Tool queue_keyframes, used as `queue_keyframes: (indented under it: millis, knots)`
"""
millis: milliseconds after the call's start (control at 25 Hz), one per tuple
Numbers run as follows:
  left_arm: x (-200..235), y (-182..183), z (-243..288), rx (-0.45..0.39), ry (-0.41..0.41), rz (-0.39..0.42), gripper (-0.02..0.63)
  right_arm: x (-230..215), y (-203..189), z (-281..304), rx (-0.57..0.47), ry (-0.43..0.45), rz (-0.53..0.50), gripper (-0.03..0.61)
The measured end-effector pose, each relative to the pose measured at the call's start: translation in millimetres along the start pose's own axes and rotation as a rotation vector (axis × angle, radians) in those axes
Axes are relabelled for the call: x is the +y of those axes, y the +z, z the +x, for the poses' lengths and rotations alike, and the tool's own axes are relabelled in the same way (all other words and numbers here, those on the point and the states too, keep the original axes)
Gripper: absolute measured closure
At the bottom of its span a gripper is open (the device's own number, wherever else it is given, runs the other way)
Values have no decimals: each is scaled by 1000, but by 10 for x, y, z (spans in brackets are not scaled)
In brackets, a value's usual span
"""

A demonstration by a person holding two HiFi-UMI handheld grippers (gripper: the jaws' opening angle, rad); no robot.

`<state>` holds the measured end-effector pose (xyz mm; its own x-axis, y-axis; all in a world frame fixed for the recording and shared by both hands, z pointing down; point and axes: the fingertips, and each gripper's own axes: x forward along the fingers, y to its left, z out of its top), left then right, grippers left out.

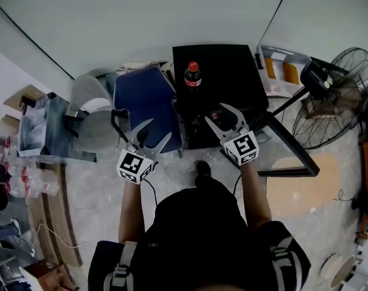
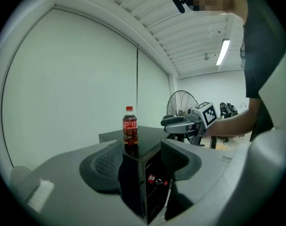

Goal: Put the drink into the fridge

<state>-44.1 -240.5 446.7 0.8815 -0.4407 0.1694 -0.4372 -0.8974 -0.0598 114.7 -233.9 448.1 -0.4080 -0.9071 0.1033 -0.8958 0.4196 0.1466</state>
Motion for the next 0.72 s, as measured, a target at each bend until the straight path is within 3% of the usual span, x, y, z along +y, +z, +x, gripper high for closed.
queue_keyframes:
  millis: [160, 400, 720]
  knots:
    - [107, 15, 61, 4, 35, -6, 360, -121, 91, 162, -17, 30, 4, 350]
    - [250, 24, 141, 4, 88, -26, 360, -374, 217, 417, -44, 70, 133, 365]
    - [458, 41, 192, 5, 179, -41, 360, -540, 481, 783, -54, 133, 97, 364]
